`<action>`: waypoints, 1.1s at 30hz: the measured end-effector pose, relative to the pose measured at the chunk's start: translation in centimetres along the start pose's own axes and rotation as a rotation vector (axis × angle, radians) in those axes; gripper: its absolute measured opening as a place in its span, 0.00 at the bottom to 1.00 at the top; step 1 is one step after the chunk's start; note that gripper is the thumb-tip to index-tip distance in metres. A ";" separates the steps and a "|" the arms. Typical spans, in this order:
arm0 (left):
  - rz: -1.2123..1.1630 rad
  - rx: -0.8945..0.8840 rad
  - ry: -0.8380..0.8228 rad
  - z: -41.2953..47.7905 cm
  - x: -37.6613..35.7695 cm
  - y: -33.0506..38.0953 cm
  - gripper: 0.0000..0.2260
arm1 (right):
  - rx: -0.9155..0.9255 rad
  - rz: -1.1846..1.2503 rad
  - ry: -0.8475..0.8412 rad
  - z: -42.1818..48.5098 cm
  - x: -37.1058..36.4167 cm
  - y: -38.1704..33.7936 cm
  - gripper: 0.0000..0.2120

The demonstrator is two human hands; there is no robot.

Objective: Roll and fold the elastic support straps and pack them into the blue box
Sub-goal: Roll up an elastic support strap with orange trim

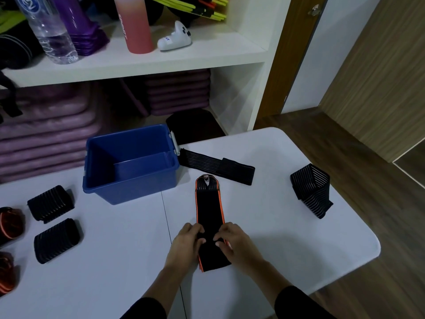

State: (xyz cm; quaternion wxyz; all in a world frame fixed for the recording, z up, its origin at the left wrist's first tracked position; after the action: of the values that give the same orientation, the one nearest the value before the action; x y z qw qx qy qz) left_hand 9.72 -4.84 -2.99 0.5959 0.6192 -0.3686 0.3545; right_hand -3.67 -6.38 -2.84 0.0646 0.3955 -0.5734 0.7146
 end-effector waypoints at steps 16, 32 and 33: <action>0.038 -0.242 -0.108 -2.4 -2.0 1.4 0.27 | 0.036 -0.004 -0.153 -1.5 -0.4 0.8 0.28; -0.176 0.039 -0.093 0.2 -0.9 0.6 0.09 | -0.158 0.117 -0.060 0.5 1.5 1.4 0.15; -0.164 0.056 -0.088 0.4 -1.1 0.5 0.09 | -0.169 0.132 -0.052 0.7 1.4 1.6 0.16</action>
State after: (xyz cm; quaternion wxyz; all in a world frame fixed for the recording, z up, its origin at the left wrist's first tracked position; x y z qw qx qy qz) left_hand 8.75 -5.22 -3.70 0.5886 0.6785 -0.3326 0.2872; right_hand -5.13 -8.06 -3.18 0.0357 0.3683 -0.6580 0.6558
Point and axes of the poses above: each hand's wrist, its own z-axis towards the middle knuckle, its own x-axis out of the back of the hand, y = z × x, the point moved 9 cm from there along z, towards the middle knuckle, and after that the axes turned 12 degrees about z, right-handed, at the moved point
